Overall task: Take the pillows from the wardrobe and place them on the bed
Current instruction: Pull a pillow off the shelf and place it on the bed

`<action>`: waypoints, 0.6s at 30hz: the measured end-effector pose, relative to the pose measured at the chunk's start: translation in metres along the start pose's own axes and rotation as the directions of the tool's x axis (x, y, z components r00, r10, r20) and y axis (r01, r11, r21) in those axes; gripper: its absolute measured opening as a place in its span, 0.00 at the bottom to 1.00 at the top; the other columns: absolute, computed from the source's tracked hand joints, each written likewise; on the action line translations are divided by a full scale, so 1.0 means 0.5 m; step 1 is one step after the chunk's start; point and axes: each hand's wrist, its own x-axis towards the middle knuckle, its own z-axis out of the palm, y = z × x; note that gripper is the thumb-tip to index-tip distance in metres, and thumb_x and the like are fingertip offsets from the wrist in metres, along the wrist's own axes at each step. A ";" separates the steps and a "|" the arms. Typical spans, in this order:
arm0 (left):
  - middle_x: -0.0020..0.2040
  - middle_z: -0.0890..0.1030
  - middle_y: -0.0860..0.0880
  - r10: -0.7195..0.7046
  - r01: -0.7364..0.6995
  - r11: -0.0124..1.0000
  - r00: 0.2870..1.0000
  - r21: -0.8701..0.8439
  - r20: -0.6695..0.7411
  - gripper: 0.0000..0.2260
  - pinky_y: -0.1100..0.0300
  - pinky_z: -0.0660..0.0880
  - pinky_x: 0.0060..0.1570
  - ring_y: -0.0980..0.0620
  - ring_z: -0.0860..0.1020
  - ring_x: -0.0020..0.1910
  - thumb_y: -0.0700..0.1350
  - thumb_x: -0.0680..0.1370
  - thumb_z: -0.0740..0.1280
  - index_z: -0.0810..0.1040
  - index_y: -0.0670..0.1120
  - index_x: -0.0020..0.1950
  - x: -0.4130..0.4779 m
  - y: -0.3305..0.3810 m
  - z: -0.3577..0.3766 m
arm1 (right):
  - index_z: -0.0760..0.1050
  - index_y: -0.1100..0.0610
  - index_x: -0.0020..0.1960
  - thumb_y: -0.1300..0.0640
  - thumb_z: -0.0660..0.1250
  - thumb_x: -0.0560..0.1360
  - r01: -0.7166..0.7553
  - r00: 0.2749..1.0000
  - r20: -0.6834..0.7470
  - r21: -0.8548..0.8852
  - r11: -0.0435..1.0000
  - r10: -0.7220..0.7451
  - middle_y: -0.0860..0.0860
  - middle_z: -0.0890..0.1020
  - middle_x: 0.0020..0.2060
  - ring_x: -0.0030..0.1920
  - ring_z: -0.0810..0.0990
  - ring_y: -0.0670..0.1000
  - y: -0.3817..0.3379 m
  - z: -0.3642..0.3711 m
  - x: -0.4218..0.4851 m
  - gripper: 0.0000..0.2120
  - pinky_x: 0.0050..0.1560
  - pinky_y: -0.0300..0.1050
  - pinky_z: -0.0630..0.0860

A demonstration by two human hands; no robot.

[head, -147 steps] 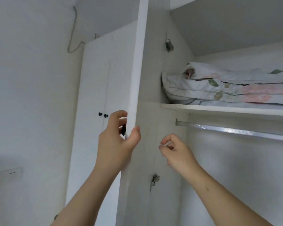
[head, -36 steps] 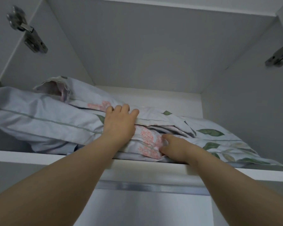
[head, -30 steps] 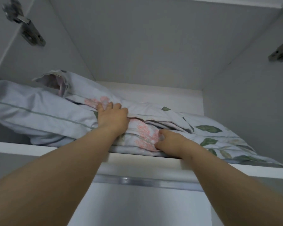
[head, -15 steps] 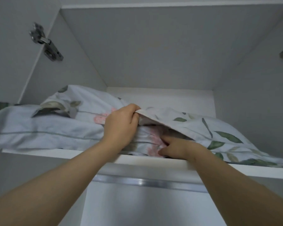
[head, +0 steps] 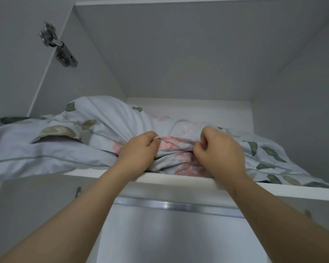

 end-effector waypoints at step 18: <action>0.71 0.67 0.43 0.029 0.123 0.715 0.978 0.688 -0.205 0.23 0.37 0.53 0.68 0.39 0.61 0.71 0.60 0.74 0.60 0.67 0.53 0.67 0.129 0.013 -0.098 | 0.60 0.53 0.31 0.58 0.54 0.76 0.000 0.912 0.410 0.038 0.999 -0.016 0.58 0.78 0.41 0.41 0.70 0.57 0.011 0.014 0.017 0.15 0.44 0.47 0.62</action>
